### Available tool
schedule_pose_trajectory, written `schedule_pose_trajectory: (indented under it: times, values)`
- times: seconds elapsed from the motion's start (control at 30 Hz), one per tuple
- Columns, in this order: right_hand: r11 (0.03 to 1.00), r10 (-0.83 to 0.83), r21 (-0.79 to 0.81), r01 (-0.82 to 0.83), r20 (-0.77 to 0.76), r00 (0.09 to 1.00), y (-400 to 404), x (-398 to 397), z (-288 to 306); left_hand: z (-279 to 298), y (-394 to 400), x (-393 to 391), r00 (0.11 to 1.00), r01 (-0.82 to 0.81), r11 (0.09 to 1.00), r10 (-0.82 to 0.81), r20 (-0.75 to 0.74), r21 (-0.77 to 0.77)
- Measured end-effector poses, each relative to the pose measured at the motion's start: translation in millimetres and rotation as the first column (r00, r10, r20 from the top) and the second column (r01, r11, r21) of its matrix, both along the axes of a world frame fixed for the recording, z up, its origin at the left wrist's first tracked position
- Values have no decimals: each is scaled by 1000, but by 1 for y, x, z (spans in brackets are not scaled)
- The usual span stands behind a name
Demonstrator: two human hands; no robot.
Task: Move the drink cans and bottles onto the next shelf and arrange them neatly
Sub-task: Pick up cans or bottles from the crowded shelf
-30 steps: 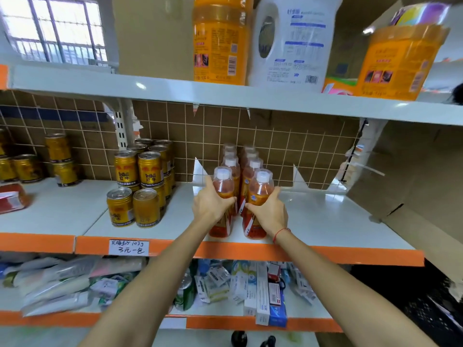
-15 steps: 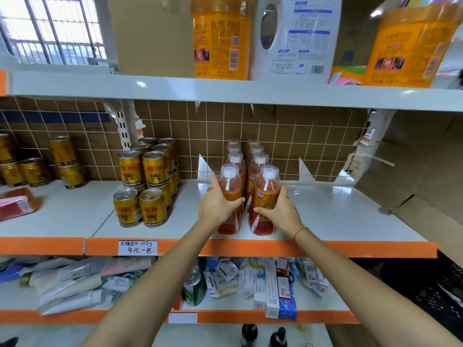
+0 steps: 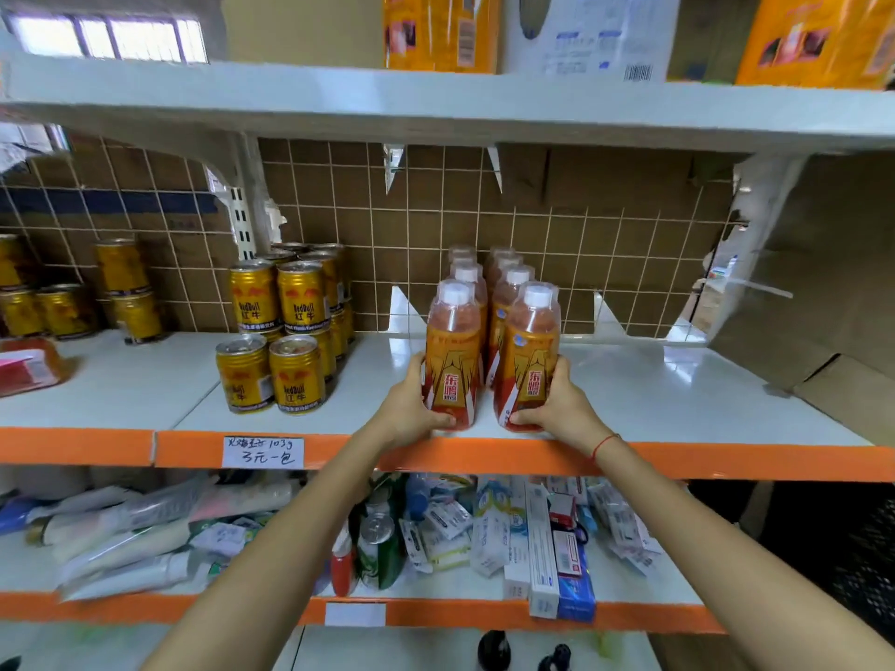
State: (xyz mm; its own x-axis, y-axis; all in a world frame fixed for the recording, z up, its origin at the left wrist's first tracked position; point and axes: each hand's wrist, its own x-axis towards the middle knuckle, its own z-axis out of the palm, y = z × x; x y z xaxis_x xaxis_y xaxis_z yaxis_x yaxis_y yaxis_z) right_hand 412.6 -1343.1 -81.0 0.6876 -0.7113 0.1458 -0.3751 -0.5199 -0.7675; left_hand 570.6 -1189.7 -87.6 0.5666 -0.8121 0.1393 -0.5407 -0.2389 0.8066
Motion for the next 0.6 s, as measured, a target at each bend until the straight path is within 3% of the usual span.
schedule_pose_trajectory:
  times: [0.3,0.6]
  values:
    - [991,-39,-132,37,-12,999,-1,4,-5,-4,-4,9,995,-7,999,11,100,-31]
    - [988,-71,-137,70,-2,998,4,15,-6,-1,-15,3,995,-1,999,6,95,-54]
